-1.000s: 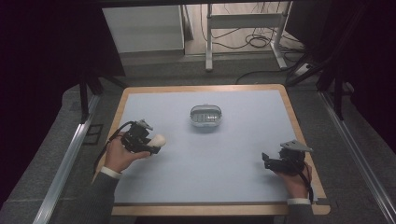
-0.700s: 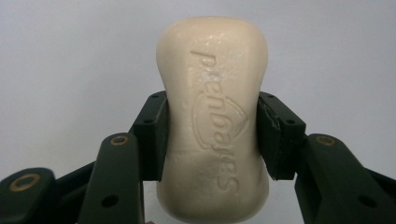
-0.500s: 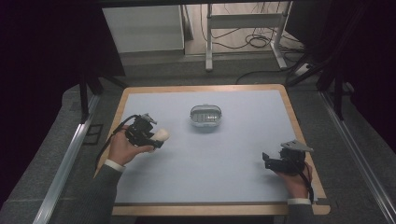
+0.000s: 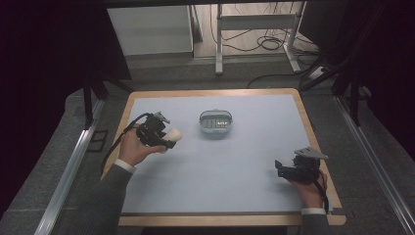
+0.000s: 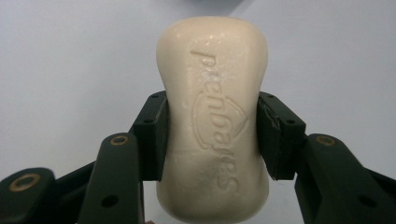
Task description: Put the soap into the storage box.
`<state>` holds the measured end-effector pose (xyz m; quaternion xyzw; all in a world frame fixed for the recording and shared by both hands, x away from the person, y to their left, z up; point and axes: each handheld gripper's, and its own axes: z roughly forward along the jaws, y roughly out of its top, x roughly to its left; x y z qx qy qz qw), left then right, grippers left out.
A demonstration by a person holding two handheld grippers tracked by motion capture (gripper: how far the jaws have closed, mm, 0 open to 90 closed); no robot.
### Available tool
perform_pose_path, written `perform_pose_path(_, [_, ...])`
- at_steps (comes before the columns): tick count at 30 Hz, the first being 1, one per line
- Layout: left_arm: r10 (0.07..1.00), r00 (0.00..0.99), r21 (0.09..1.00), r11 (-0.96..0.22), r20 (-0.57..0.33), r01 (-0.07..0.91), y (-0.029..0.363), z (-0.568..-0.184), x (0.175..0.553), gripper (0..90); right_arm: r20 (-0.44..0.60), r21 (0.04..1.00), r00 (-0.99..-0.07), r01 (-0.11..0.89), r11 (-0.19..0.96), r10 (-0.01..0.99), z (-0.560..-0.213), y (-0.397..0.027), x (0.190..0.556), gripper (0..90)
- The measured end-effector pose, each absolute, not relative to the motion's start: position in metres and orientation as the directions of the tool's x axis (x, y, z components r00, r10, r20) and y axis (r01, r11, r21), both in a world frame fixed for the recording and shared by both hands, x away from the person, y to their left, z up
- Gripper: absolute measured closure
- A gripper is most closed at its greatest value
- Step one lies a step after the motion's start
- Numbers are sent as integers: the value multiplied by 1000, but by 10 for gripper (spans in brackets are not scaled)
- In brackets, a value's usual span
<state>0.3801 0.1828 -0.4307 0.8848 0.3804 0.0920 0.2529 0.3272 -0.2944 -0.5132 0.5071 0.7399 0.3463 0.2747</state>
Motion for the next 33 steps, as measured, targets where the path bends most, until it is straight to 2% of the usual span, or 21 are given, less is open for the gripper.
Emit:
perform_pose_path(27, [697, 717, 532, -610, 7, 588, 162, -416, 407, 497, -58, 791, -328, 561, 243, 943, -513, -295, 327, 43])
perform_pose_path(33, [699, 715, 535, -601, -8, 593, 161, -416, 411, 497, -59, 792, -324, 561, 243, 944, -514, -296, 327, 43])
